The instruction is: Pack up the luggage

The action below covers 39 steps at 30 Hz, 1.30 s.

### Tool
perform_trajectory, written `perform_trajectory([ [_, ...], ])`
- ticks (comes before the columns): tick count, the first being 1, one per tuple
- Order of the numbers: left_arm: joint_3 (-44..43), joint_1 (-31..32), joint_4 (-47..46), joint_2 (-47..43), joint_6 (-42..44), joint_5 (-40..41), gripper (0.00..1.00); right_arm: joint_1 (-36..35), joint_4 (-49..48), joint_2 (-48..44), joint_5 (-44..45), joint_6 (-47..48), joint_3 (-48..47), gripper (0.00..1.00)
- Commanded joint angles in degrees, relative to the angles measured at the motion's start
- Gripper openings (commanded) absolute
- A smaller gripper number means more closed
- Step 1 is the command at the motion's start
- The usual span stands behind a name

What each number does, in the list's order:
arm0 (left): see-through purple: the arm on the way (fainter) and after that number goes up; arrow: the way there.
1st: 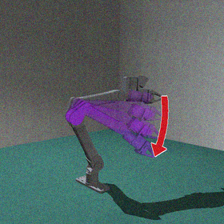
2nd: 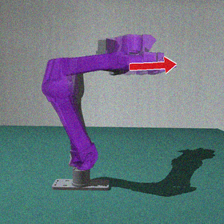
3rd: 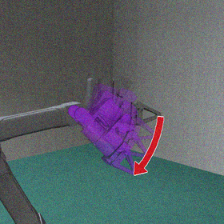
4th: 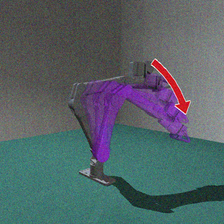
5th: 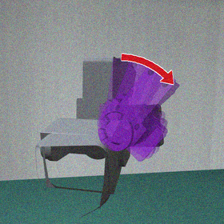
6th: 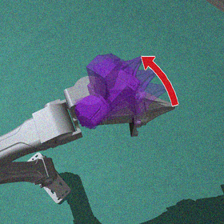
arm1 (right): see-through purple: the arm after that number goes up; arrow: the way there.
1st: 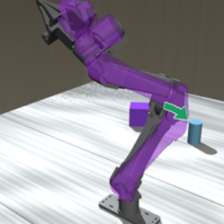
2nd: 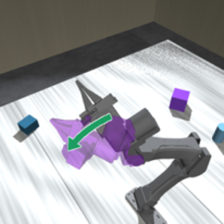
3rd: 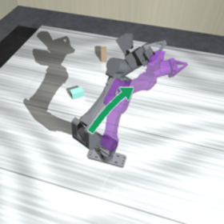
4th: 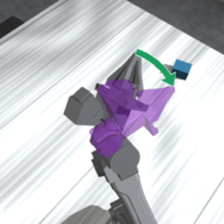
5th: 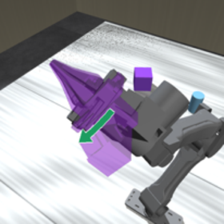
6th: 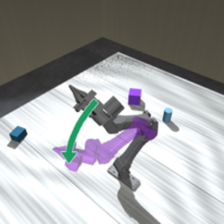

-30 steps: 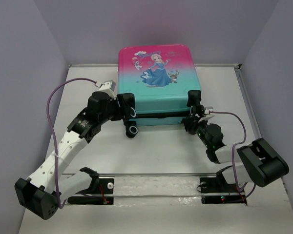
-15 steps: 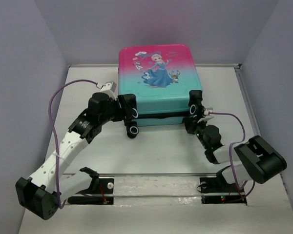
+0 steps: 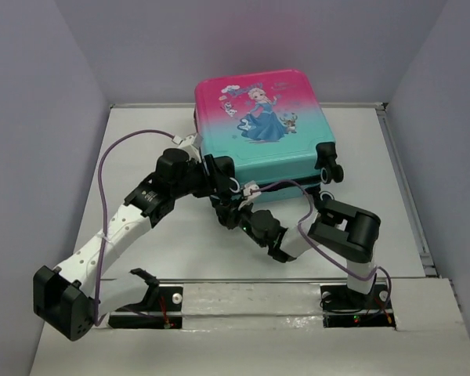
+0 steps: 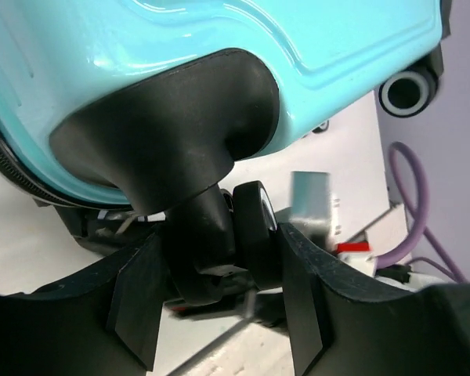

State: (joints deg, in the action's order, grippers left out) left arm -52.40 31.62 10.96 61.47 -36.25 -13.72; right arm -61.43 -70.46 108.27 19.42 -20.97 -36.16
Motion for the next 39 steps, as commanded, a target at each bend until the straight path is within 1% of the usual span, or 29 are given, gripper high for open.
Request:
perform_trajectory([
  [1, -7.8, 2.75, -27.92, -0.74, 0.13, -11.69, 0.06, -5.37, -1.0, 4.13, -11.85, -1.44, -8.03, 0.07],
  [2, -8.15, 2.75, -27.84, -0.83, -0.05, -11.6, 0.06, -6.24, -1.61, 5.27, -14.56, -2.31, -9.09, 0.07],
  [4, -9.64, 2.75, -27.75, -1.26, -0.14, -11.07, 0.06, -7.56, -5.12, 7.73, -17.12, -5.21, -11.37, 0.07],
  [5, -10.0, 2.75, -28.01, -1.62, -0.49, -10.81, 0.06, -8.09, -5.83, 9.75, -18.79, -5.74, -14.34, 0.07],
  [8, -10.7, 2.75, -28.97, -1.18, -2.33, -11.51, 0.06, -9.41, -8.28, 12.13, -21.35, -8.46, -19.02, 0.07],
  [9, -10.53, 2.92, -29.24, -1.09, -2.94, -11.94, 0.06, -9.41, -11.08, 14.06, -21.09, -11.43, -20.86, 0.07],
  [12, -7.2, 4.23, -32.48, -1.44, -5.23, -10.29, 0.06, -9.41, -13.74, 16.62, -17.76, -14.26, -22.55, 0.07],
  [14, -6.14, 5.03, -33.02, -1.62, -5.15, -8.97, 0.06, -9.41, -15.4, 15.93, -14.26, -14.71, -20.45, 0.07],
  [15, -5.7, 5.3, -33.02, -1.79, -4.89, -8.44, 0.06, -9.41, -18.2, 15.05, -13.19, -14.8, -18.26, 0.08],
  [16, -5.08, 5.38, -33.02, -1.79, -4.62, -7.91, 0.06, -9.41, -18.57, 12.17, -12.22, -14.19, -12.76, 0.13],
  [17, -4.9, 5.39, -32.59, -1.79, -4.27, -7.21, 0.06, -9.41, -17.88, 10.23, -10.47, -13.14, -9.66, 0.35],
  [18, -4.82, 5.39, -31.97, -1.71, -2.96, -6.51, 0.06, -9.41, -16.74, 7.95, -9.24, -12.43, -6.58, 0.47],
  [19, -4.9, 5.39, -31.27, -1.53, -2.17, -5.89, 0.06, -9.41, -14.12, 3.05, -8.01, -12.34, -0.11, 0.56],
  [20, -4.47, 5.39, -30.39, -1.53, -1.81, -4.58, 0.06, -9.41, -12.18, 0.48, -5.91, -12.08, 2.91, 0.69],
  [21, -4.12, 5.39, -30.3, -1.53, -1.46, -4.04, 0.06, -9.41, -9.55, -2.42, -4.93, -11.64, 5.29, 0.72],
  [22, -3.07, 5.3, -30.47, -1.53, -1.28, -3.78, 0.06, -9.41, -1.95, -8.8, -4.13, -11.37, 9.14, 0.75],
  [23, -2.54, 5.39, -31.34, -1.36, -1.63, -3.78, 0.06, -9.41, 5.52, -12.08, -3.08, -11.02, 10.66, 0.78],
  [24, -2.01, 5.39, -31.87, -1.36, -2.07, -3.78, 0.06, -9.41, 5.59, -15.16, -2.72, -10.5, 11.98, 0.8],
  [25, -1.05, 5.39, -32.58, -1.36, -2.94, -3.78, 0.06, -9.41, 12.73, -18.24, -2.72, -9.28, 12.86, 0.81],
  [26, -0.69, 5.39, -33.8, -1.27, -3.56, -3.86, 0.06, -8.8, 17.15, -21.23, -2.98, -8.57, 13.57, 0.83],
  [27, -0.25, 5.47, -34.33, -1.18, -4.0, -4.12, 0.06, -8.8, 25.55, -27.43, -3.16, -8.12, 13.57, 0.84],
  [29, 0.81, 5.56, -36.09, -1.27, -5.41, -4.21, 0.06, -8.09, 32.98, -33.27, -3.95, -5.32, 12.61, 0.87],
  [30, 1.33, 5.74, -36.71, -1.44, -6.02, -4.13, 0.06, -8.09, 38.93, -38.61, -3.43, -4.44, 11.22, 0.88],
  [32, 2.56, 5.91, -38.2, -2.14, -7.42, -3.34, 0.07, -7.57, 42.23, -43.21, -1.94, -1.8, 9.89, 0.92],
  [33, 2.92, 5.91, -38.73, -2.41, -7.95, -3.25, 0.08, -6.61, 42.94, -46.54, -1.93, -1.18, 9.27, 0.94],
  [34, 3.53, 6.0, -39.69, -2.93, -8.48, -3.16, 0.09, -4.34, 42.86, -47.61, -1.84, -0.65, 8.83, 0.95],
  [36, 3.71, 5.91, -40.05, -3.46, -9.36, -3.16, 0.11, -1.95, 42.95, -48.15, -2.81, 0.05, 7.26, 0.95],
  [39, 3.97, 6.18, -40.14, -4.34, -9.54, -3.25, 0.14, 1.65, 42.86, -45.35, -3.77, 2.25, 2.51, 0.97],
])
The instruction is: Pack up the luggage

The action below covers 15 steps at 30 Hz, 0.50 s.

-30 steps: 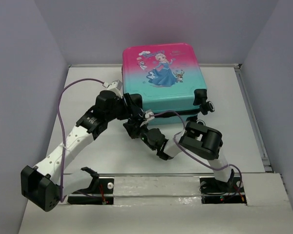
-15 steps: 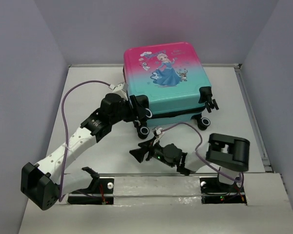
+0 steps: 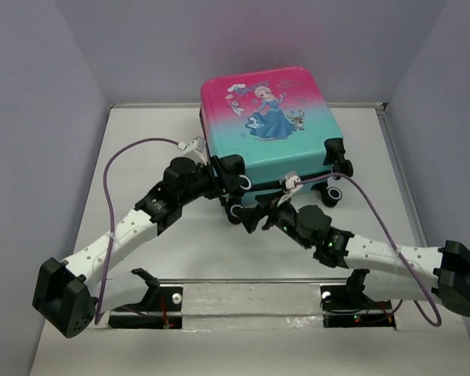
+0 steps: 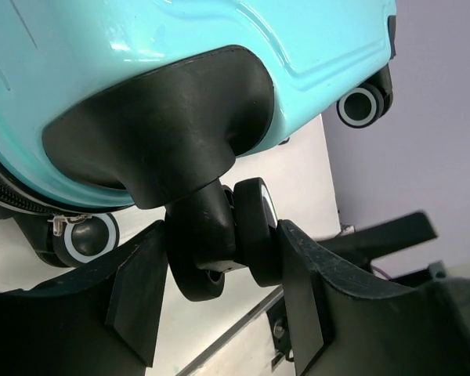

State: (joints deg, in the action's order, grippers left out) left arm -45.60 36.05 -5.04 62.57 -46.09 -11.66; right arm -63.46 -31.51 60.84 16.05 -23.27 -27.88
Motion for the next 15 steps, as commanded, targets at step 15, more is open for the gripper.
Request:
perform_trajectory([
  [15, 0.25, 1.91, -24.14, -7.11, -0.23, -8.03, 0.21, 10.11, -9.25, 20.89, -4.55, 4.64, -18.18, 0.83],
])
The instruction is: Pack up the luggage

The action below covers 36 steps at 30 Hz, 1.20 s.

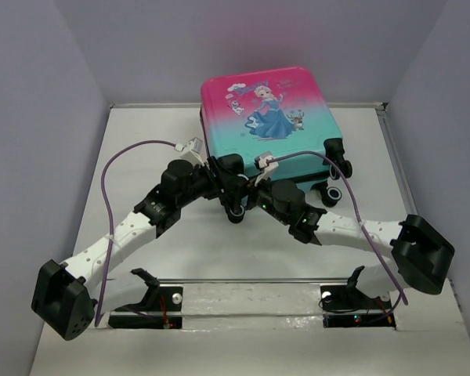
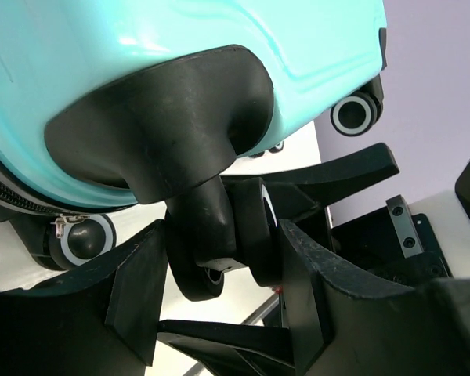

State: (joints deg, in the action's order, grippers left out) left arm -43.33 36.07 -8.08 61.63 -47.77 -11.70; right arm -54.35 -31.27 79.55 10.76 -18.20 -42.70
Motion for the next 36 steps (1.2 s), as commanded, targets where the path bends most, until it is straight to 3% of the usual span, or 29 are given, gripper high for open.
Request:
perform_trajectory([
  [1, -1.76, 1.89, -21.02, -6.25, 1.62, -8.07, 0.21, 1.0, -10.99, 2.28, 1.01, -0.44, -2.75, 0.81],
  [3, -1.32, 1.81, -20.84, -6.78, 2.06, -8.16, 0.21, 1.0, -13.37, 2.63, 2.93, -0.17, -2.13, 0.75],
  [9, -0.53, 1.89, -18.91, -7.05, 2.51, -7.89, 0.24, 1.0, -19.87, 4.47, 4.44, 1.85, -0.9, 0.85],
  [12, -0.26, 1.81, -18.91, -6.69, 1.89, -8.77, 0.29, 1.0, -26.36, 4.83, 4.53, 0.97, 0.59, 0.75],
  [17, 0.88, 1.81, -18.82, -7.22, 1.36, -8.16, 0.34, 1.0, -31.22, 4.48, 4.79, -1.49, 2.88, 0.86],
  [26, 0.88, 1.81, -18.99, -6.87, 0.48, -8.07, 0.44, 1.0, -38.43, 2.71, 5.58, -3.25, 7.72, 0.8],
  [31, 1.41, 1.81, -20.58, -7.04, -0.75, -8.86, 0.51, 1.0, -42.72, 6.14, 11.01, -3.16, 6.84, 0.71],
  [34, 1.58, 1.81, -20.58, -7.13, -0.84, -9.12, 0.53, 1.0, -45.8, 8.33, 14.27, -3.6, 5.87, 0.59],
  [35, 1.67, 1.81, -20.58, -7.13, -0.92, -9.13, 0.54, 1.0, -46.68, 9.04, 15.15, -4.04, 5.52, 0.52],
  [36, 1.58, 1.81, -20.32, -7.05, -1.01, -9.3, 0.58, 1.0, -47.56, 10.35, 15.86, -4.56, 5.08, 0.36],
])
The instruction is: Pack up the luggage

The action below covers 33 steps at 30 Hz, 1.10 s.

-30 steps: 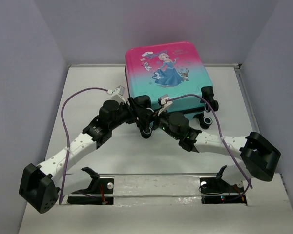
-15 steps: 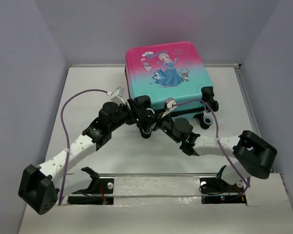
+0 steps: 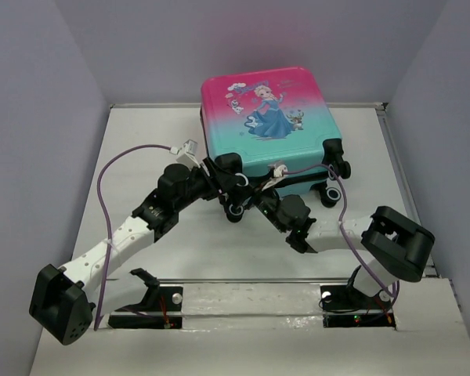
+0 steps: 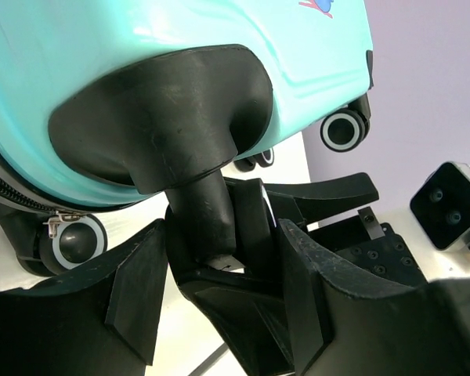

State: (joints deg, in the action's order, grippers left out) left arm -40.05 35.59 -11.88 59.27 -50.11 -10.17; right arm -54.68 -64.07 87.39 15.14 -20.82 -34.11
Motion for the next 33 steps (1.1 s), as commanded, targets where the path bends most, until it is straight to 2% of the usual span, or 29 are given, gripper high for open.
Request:
perform_trajectory([
  [1, -1.87, 2.29, -16.16, -4.51, 1.33, -11.01, 0.61, 1.33, -16.77, 3.13, 13.06, -2.64, -3.34, 0.33],
  [2, -2.13, 2.37, -15.64, -4.42, 1.59, -10.92, 0.64, 1.33, -17.83, 3.48, 13.69, -3.34, -3.25, 0.28],
  [3, -2.92, 2.29, -13.89, -4.51, 2.37, -10.48, 0.74, 1.33, -19.23, 3.74, 13.95, -3.44, -2.64, 0.2],
  [4, -3.45, 2.2, -12.05, -4.77, 3.43, -9.44, 0.78, 1.33, -19.33, 3.57, 14.13, -3.53, -2.2, 0.16],
  [5, -5.28, 2.29, -7.07, -5.29, 6.48, -5.51, 0.81, 1.33, -19.07, 3.31, 14.65, -3.61, -1.76, 0.13],
  [6, -5.99, 2.29, -4.58, -5.82, 7.99, -3.03, 0.88, 1.33, -18.9, 2.87, 15.01, -3.7, -1.14, 0.12],
  [7, -6.7, 2.29, -2.12, -6.44, 9.31, -0.05, 0.9, 1.33, -18.03, 2.09, 15.1, -3.53, -0.35, 0.09],
  [8, -7.58, 2.2, 2.43, -8.01, 10.63, 6.42, 0.92, 1.33, -17.41, 1.56, 15.01, -3.27, 0.0, 0.07],
  [11, -6.89, 1.94, 8.35, -11.53, 12.31, 16.65, 0.96, 1.33, -14.07, -0.2, 13.52, -3.35, 0.71, 0.07],
  [12, -4.36, 1.85, 9.84, -14.32, 12.14, 19.81, 0.92, 1.33, -13.19, -0.64, 13.26, -3.18, 0.71, 0.07],
  [14, -0.57, 1.85, 10.21, -16.89, 10.57, 20.98, 0.76, 1.33, -11.43, -1.52, 12.2, -3.26, 0.71, 0.07],
  [15, 3.97, 1.85, 9.51, -18.38, 9.51, 20.55, 0.62, 1.33, -10.73, -1.87, 12.02, -3.26, 0.45, 0.07],
  [17, 8.91, 2.28, 6.1, -18.22, 8.1, 17.84, 0.41, 1.33, -9.06, -2.05, 11.15, -3.26, 0.01, 0.07],
  [18, 13.03, 3.77, 1.12, -16.65, 7.57, 16.08, 0.27, 1.33, -8.18, -2.05, 10.45, -3.35, -0.6, 0.07],
  [19, 14.38, 5.0, -0.93, -15.42, 7.57, 16.5, 0.24, 1.33, -8.09, -1.97, 10.01, -3.35, -0.87, 0.07],
  [23, 15.1, 9.93, -8.75, -7.09, 10.28, 22.65, 0.23, 1.33, -5.28, -2.49, 8.69, -3.61, -1.92, 0.07],
  [32, 12.28, 10.99, -19.84, 6.19, 16.7, 28.54, 0.35, 1.33, -2.46, -2.49, 4.82, -3.7, -4.56, 0.07],
  [33, 12.19, 11.08, -20.89, 7.08, 17.4, 28.54, 0.39, 1.33, -2.46, -2.41, 4.64, -3.79, -4.65, 0.07],
])
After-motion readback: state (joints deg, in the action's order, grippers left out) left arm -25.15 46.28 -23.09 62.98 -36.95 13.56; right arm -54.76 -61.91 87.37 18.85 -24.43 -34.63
